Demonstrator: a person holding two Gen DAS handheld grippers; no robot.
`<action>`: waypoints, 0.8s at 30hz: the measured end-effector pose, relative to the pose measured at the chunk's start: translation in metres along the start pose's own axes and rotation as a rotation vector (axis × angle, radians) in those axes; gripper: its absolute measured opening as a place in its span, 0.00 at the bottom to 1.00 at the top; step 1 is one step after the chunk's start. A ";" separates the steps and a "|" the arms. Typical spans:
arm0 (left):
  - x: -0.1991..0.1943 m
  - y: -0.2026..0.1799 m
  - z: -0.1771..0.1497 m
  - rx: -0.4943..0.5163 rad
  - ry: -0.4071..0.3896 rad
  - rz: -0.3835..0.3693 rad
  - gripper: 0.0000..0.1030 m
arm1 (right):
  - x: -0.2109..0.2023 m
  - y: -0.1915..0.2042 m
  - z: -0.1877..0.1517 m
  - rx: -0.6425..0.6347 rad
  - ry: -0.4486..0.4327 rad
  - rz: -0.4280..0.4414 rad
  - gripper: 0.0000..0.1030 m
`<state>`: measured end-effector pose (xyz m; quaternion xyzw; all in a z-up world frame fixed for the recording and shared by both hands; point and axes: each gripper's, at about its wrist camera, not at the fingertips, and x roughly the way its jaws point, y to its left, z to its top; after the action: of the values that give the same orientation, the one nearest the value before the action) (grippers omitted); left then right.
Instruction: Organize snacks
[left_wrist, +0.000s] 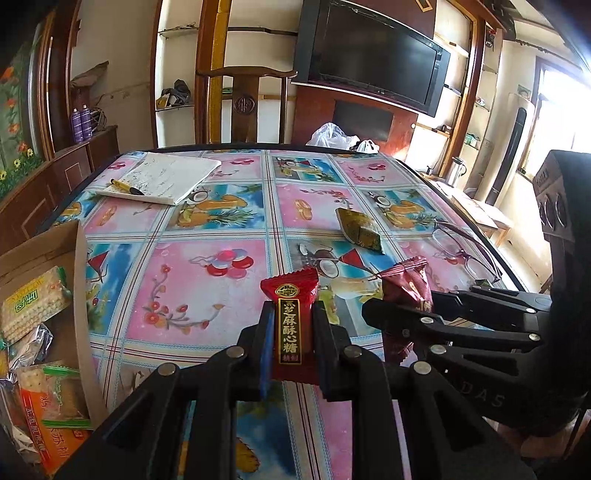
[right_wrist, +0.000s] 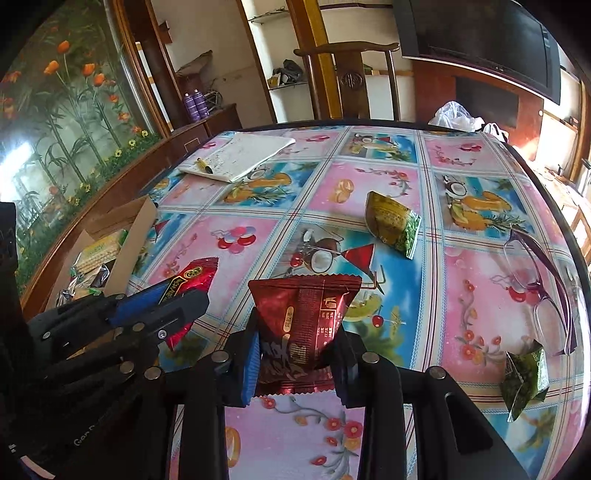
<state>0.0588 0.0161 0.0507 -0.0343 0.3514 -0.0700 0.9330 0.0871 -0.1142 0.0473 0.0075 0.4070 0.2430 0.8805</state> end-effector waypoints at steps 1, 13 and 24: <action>-0.001 0.000 0.000 -0.001 -0.001 -0.001 0.18 | -0.001 0.000 0.000 0.000 -0.003 0.002 0.33; -0.013 0.010 0.007 -0.014 -0.047 0.022 0.18 | -0.006 0.000 0.001 0.009 -0.032 0.020 0.33; -0.026 0.038 0.018 -0.076 -0.094 0.051 0.18 | -0.019 0.010 0.003 0.014 -0.091 0.090 0.33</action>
<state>0.0554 0.0576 0.0775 -0.0640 0.3101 -0.0313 0.9480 0.0747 -0.1134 0.0643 0.0432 0.3676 0.2791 0.8861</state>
